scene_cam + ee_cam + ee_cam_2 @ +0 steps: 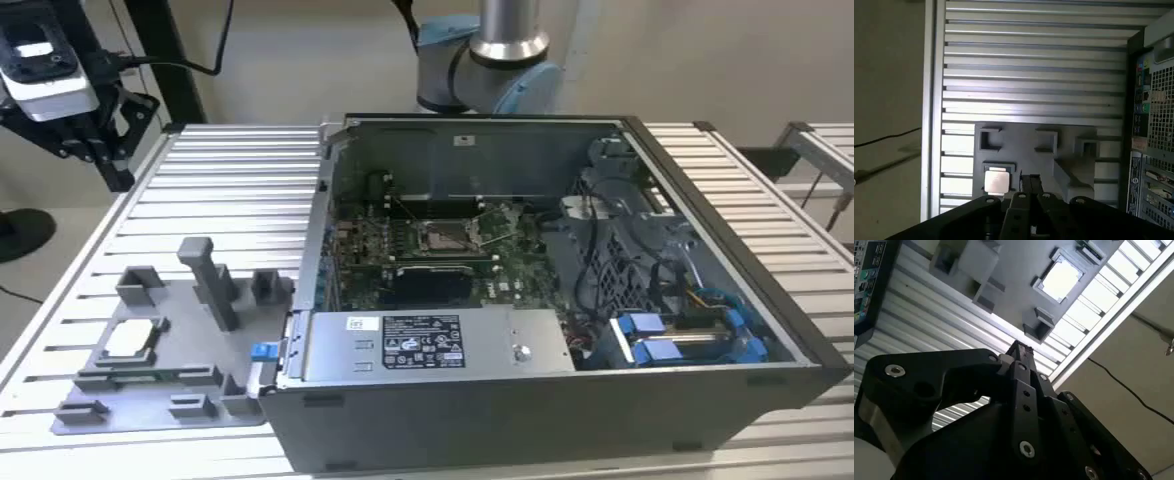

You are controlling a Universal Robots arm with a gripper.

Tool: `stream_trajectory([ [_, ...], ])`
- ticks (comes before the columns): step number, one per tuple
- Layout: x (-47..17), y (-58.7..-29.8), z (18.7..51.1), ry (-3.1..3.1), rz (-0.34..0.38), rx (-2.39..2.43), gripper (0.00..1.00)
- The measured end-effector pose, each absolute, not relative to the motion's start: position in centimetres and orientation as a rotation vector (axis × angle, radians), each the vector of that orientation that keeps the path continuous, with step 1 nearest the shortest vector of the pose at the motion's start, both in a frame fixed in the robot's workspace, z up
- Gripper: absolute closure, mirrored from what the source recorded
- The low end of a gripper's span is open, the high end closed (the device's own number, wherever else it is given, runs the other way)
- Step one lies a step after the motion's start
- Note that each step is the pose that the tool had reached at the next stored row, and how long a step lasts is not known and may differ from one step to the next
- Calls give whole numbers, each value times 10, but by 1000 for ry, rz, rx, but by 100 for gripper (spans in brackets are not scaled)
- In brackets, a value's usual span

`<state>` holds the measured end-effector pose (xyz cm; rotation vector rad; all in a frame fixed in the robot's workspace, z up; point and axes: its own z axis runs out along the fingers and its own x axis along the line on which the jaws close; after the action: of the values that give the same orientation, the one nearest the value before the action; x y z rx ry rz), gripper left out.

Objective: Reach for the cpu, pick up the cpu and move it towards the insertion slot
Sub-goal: 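Reach for the cpu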

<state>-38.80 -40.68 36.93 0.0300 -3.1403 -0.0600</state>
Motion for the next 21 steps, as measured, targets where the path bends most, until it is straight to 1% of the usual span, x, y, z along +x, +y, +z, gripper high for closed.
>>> stream_trajectory([
  [14,-389,-407,369,-3141,-60,30,100],
  [16,-390,-412,369,-3141,-60,30,100],
  [21,-391,-435,369,-3141,-60,30,100],
])
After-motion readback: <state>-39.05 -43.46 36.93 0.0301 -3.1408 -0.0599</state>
